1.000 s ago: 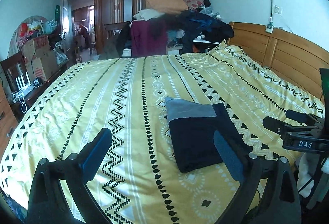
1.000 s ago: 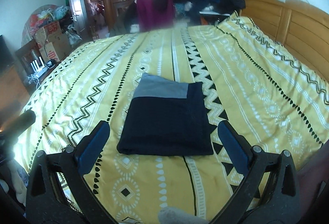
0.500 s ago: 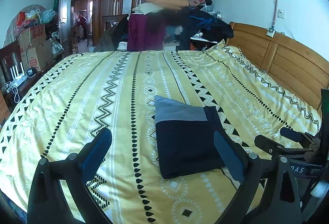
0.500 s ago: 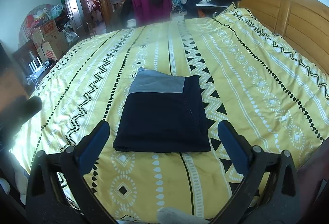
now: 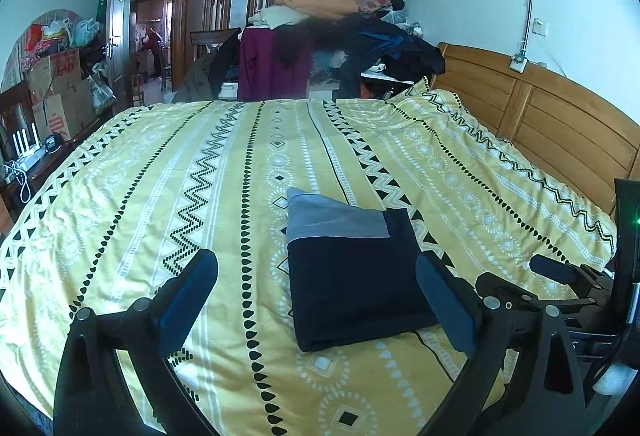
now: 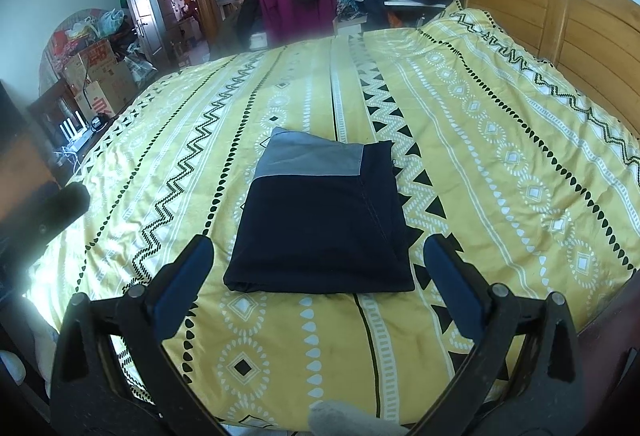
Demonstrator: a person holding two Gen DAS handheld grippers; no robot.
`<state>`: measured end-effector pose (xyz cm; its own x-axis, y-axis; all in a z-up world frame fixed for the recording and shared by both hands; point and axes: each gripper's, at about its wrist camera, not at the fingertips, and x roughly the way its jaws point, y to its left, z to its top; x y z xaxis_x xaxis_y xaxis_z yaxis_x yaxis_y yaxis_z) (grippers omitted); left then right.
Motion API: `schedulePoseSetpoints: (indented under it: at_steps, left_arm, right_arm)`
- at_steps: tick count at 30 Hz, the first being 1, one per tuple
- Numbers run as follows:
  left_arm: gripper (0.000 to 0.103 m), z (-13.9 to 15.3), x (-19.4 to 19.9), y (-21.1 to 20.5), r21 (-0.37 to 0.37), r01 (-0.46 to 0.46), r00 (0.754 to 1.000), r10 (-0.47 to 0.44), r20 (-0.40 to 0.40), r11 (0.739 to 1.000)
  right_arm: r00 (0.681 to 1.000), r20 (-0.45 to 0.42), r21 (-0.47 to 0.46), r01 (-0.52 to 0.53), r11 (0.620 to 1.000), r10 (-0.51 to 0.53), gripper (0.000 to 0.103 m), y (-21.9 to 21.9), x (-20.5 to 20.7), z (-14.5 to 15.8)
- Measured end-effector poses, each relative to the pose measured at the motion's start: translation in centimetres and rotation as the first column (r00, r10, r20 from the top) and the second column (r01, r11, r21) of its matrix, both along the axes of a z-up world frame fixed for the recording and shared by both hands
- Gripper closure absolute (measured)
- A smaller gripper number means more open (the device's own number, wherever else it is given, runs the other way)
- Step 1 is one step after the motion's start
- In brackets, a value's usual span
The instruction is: Fold small clothes
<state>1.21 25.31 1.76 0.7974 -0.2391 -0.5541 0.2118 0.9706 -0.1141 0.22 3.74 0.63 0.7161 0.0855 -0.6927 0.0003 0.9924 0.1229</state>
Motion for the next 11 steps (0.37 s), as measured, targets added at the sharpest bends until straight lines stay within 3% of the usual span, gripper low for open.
schedulePoseSetpoints:
  at_steps: [11]
  left_arm:
    - [0.003,-0.02,0.06,-0.15,-0.003,-0.001,1.0,0.001,-0.006,1.0]
  right_arm:
    - [0.999,-0.005,-0.025,0.035,0.999,-0.035,0.0,-0.53,0.34,-0.43]
